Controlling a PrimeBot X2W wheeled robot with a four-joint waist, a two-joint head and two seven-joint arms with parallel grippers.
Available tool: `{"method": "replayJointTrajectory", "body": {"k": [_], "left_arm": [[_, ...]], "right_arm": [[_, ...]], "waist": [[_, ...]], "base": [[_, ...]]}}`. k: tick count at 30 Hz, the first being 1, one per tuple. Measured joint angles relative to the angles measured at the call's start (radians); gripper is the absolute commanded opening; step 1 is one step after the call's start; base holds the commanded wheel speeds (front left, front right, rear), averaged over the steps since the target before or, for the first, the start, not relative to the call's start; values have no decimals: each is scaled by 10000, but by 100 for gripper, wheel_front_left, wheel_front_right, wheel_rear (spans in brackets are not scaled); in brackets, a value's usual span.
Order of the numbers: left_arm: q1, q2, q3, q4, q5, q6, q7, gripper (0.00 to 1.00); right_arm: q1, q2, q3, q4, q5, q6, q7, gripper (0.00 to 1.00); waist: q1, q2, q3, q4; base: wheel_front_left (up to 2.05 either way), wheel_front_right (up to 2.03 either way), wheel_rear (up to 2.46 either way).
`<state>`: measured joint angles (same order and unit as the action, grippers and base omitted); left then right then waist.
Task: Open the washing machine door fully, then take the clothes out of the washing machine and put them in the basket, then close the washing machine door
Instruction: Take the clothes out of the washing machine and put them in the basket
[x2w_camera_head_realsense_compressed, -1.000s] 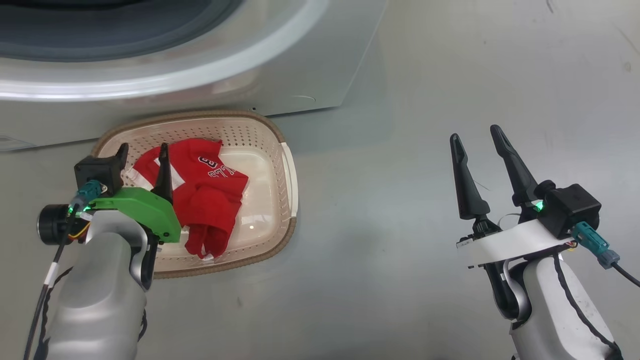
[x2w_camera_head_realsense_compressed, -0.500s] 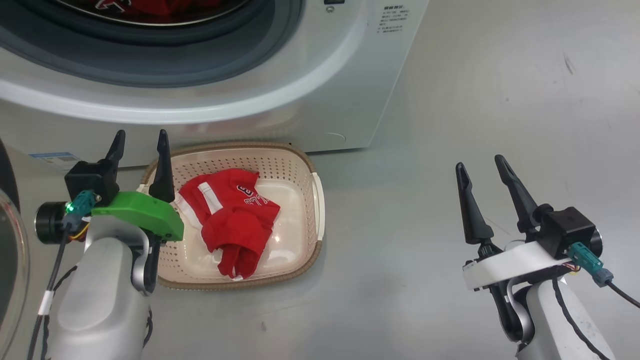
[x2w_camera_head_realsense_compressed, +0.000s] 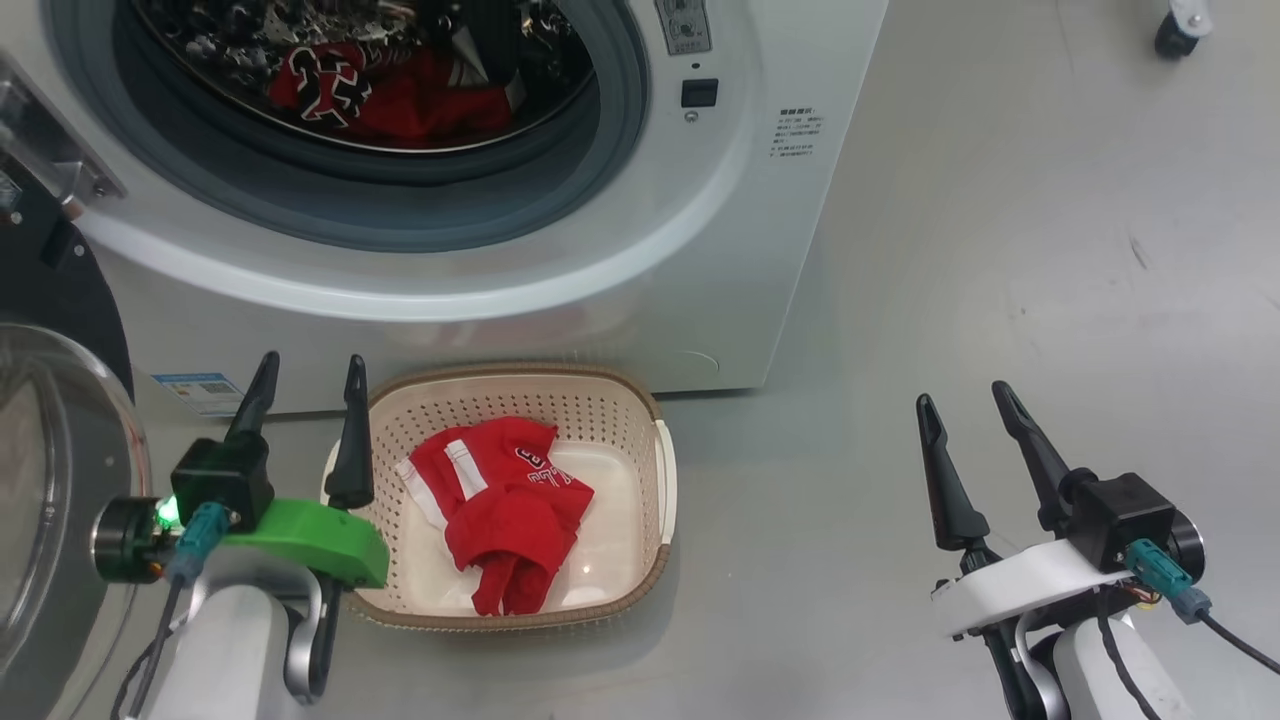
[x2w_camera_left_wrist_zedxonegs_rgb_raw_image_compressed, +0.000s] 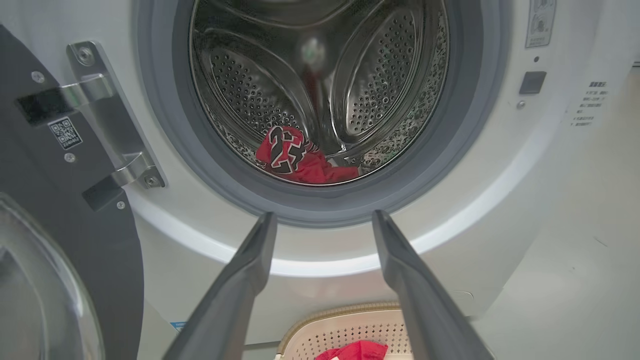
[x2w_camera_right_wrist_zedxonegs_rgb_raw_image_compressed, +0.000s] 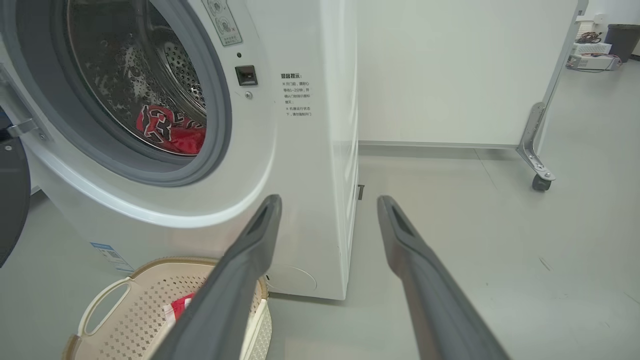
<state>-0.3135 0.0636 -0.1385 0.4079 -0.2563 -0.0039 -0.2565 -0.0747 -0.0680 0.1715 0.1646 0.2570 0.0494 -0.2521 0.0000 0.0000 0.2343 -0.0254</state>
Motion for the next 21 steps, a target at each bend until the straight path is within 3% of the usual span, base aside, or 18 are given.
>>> {"method": "replayJointTrajectory", "body": {"k": [21], "left_arm": [[2949,-2,-230,-2069,73,345,2,100]], "right_arm": [[1157,-29,65,-130,-59,-270,61,100]], "waist": [[-1,0,-1722,161]], "base": [[0,0,0]]}}
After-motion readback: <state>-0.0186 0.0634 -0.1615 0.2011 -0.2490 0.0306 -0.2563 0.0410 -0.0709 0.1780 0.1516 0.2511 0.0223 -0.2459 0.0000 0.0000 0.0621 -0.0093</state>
